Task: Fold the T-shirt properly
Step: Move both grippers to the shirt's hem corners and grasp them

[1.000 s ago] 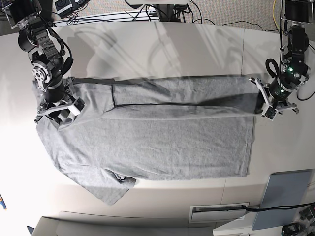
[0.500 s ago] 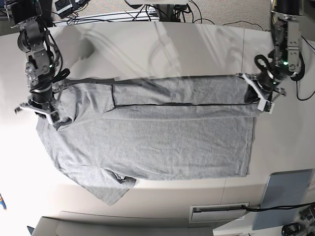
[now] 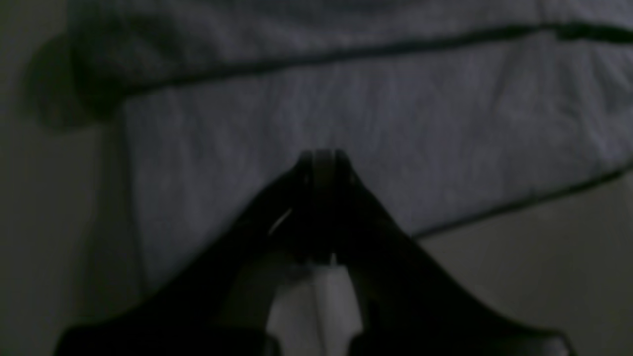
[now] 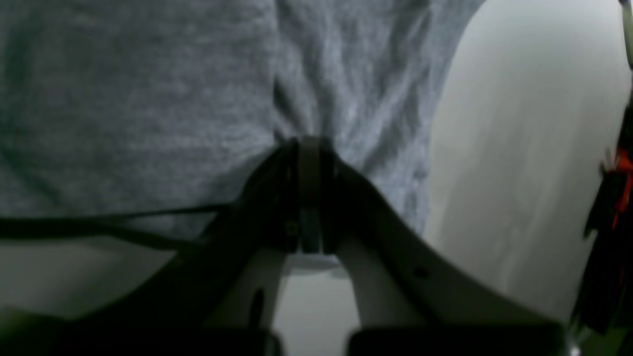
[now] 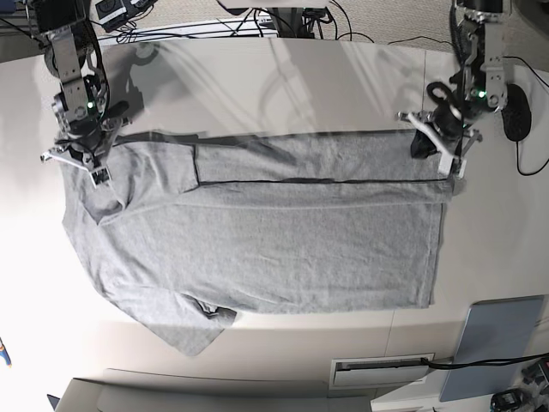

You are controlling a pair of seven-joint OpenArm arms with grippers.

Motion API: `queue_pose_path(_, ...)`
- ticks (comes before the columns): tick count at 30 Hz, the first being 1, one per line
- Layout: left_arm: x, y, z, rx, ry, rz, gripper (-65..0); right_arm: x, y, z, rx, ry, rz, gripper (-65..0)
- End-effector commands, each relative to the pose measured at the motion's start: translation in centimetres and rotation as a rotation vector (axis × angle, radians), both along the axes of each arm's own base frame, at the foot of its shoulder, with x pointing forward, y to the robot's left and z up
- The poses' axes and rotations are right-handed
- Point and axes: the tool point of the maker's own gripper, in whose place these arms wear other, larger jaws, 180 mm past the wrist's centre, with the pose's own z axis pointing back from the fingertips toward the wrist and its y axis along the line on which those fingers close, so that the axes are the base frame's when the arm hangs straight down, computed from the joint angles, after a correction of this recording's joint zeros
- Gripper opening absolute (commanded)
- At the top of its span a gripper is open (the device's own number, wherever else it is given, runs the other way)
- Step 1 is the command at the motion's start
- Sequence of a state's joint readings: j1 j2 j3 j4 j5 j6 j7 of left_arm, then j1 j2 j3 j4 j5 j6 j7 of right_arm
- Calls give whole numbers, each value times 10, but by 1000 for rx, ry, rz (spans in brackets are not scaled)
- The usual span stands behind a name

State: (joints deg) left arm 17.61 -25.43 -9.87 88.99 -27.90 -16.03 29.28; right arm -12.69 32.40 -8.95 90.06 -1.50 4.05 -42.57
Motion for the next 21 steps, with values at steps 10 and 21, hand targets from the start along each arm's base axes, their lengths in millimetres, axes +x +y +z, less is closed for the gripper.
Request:
queue_pose_path(10,-79,16,-21,107,169,-80,-650,-54,14,-3,-44,81,75,-650)
queue_pose_path(21,-160,23,-20,186,265,-134,-650,-121,-9,13,-66,130,40,-650)
